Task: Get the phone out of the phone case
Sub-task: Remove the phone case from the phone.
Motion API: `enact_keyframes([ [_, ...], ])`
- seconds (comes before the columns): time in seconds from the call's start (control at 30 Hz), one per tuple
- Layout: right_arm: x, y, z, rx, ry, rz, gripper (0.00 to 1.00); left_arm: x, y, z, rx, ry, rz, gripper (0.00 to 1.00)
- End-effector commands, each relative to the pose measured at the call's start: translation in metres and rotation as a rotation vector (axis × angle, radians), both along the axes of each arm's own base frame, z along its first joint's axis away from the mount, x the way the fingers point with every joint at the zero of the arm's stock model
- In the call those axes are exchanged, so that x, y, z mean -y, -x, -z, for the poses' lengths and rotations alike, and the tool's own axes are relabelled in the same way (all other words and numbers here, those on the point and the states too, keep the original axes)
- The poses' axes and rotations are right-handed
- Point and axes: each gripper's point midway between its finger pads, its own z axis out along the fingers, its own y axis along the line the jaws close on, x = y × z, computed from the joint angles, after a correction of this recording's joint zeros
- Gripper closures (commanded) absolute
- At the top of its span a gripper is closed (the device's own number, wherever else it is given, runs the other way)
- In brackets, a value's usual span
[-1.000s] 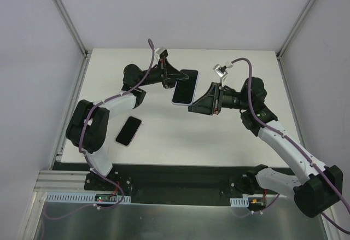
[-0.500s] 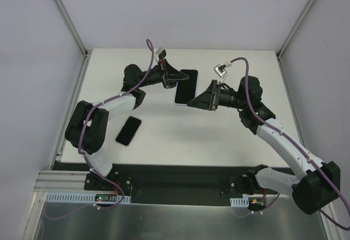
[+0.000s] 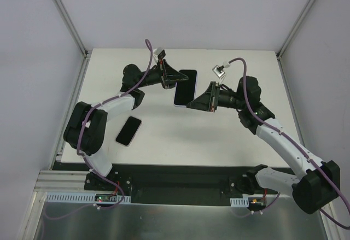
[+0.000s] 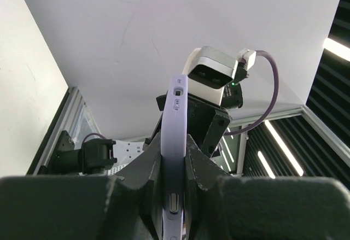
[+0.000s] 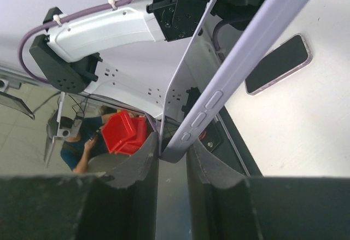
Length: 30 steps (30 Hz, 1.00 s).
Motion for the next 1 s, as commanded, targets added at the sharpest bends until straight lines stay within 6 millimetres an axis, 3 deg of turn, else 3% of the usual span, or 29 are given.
enact_keyframes([
  [0.0, -0.001, 0.027, -0.06, 0.383, -0.105, -0.117, 0.99, 0.001, 0.002, 0.014, -0.05, -0.033, -0.02, 1.0],
  [0.17, 0.005, 0.043, -0.083, 0.531, -0.13, -0.13, 0.99, 0.001, -0.005, 0.049, -0.189, -0.069, -0.054, 1.0],
  [0.37, 0.01, 0.057, -0.091, 0.643, -0.12, -0.157, 0.99, 0.009, -0.007, 0.066, -0.267, -0.081, -0.05, 1.0],
  [0.7, 0.011, 0.061, -0.085, 0.698, -0.099, -0.172, 0.99, 0.017, -0.007, 0.061, -0.281, -0.07, -0.026, 1.0],
  [0.97, 0.009, 0.043, -0.049, 0.704, 0.011, -0.141, 0.99, 0.019, -0.002, 0.045, -0.266, -0.042, -0.012, 1.0],
])
